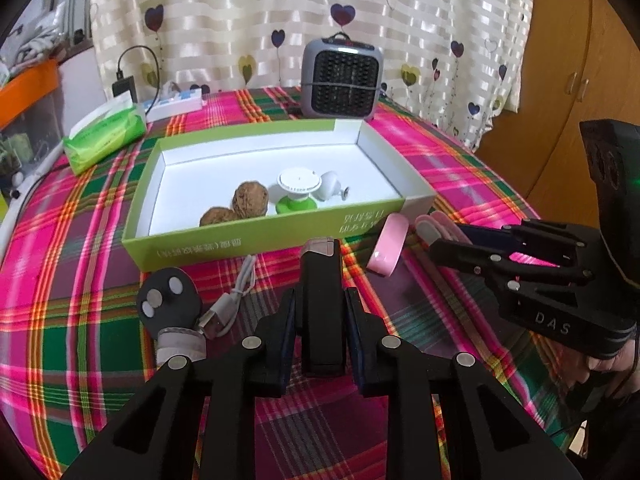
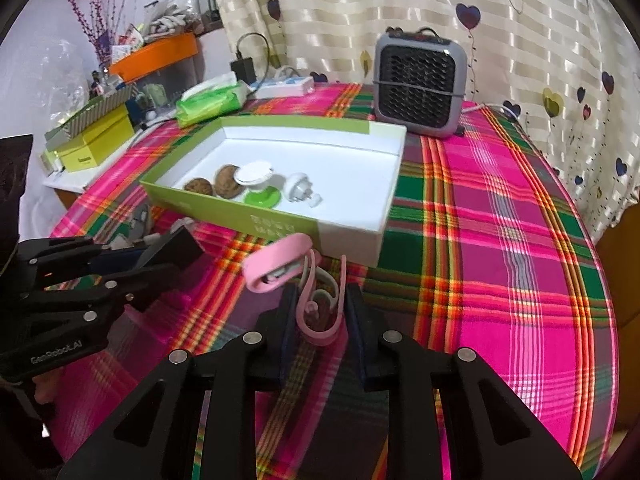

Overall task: Organize objects
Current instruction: 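Carry the pink case and the black device toward the white box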

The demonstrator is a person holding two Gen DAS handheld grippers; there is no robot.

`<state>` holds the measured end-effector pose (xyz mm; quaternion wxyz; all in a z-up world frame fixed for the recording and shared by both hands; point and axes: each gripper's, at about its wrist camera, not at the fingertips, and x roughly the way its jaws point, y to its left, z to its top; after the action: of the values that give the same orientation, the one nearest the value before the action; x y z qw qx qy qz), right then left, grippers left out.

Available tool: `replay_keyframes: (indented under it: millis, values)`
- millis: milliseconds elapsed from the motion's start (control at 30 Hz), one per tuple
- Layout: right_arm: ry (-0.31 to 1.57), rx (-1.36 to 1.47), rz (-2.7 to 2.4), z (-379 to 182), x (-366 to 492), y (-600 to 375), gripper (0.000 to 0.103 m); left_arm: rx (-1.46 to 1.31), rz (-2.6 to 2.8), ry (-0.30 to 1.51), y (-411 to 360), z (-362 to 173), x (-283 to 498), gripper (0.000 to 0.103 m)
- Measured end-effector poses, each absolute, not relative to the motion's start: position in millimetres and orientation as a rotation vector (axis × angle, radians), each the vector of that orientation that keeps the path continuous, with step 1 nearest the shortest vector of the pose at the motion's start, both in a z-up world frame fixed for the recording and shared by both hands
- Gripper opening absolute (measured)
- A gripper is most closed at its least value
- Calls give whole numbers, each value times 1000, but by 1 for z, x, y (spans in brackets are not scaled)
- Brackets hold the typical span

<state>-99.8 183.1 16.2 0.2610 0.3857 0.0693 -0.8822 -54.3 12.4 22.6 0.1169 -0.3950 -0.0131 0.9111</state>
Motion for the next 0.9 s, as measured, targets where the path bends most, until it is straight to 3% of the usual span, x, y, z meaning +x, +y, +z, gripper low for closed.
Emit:
replay_keyframes:
  millis: [900]
  values:
    - [231, 920, -2332, 35, -94, 155, 25, -1090, 2720, -60, 4, 41, -62, 21]
